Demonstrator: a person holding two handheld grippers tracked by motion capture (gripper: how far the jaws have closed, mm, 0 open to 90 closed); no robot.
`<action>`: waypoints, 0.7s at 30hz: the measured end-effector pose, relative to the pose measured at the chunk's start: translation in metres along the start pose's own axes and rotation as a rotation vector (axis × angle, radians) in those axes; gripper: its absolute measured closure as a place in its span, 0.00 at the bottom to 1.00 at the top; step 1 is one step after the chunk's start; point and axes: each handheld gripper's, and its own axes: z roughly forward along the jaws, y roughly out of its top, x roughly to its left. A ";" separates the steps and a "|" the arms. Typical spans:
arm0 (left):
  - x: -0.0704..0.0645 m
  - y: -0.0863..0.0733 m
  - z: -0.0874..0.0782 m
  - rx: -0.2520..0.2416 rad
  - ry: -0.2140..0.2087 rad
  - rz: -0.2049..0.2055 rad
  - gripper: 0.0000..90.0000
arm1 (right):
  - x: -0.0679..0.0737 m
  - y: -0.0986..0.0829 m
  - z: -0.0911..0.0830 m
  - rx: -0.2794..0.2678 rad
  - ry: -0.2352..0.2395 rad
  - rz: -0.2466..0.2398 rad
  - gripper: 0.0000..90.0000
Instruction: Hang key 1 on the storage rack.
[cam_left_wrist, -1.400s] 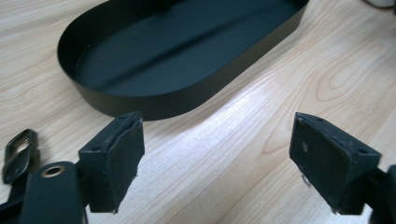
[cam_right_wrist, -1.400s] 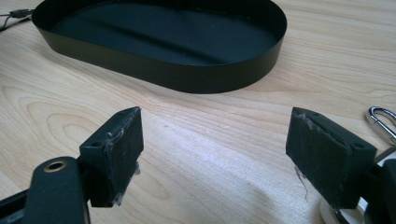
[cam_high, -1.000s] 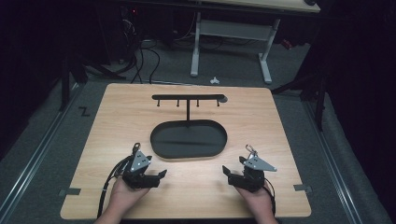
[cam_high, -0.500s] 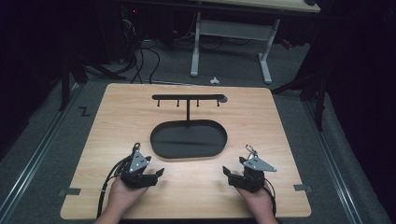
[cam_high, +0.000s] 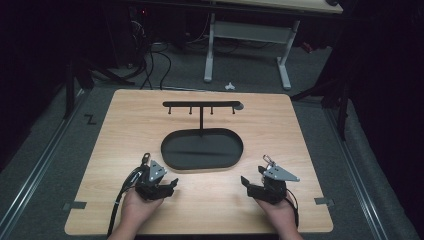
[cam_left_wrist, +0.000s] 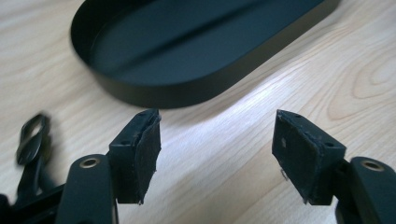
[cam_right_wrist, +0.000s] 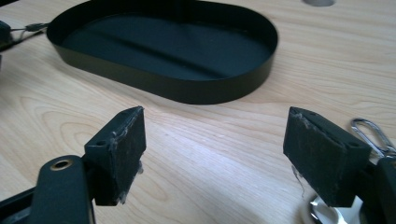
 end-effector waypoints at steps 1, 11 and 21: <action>0.000 0.000 -0.003 0.002 0.012 -0.025 0.37 | 0.000 0.001 0.001 0.007 0.004 -0.008 0.24; 0.023 0.010 -0.027 0.000 0.066 -0.041 0.35 | 0.000 0.004 -0.014 -0.036 -0.009 -0.054 0.28; 0.050 0.003 -0.025 0.080 0.126 -0.071 0.34 | 0.003 -0.007 -0.017 0.002 0.011 -0.038 0.28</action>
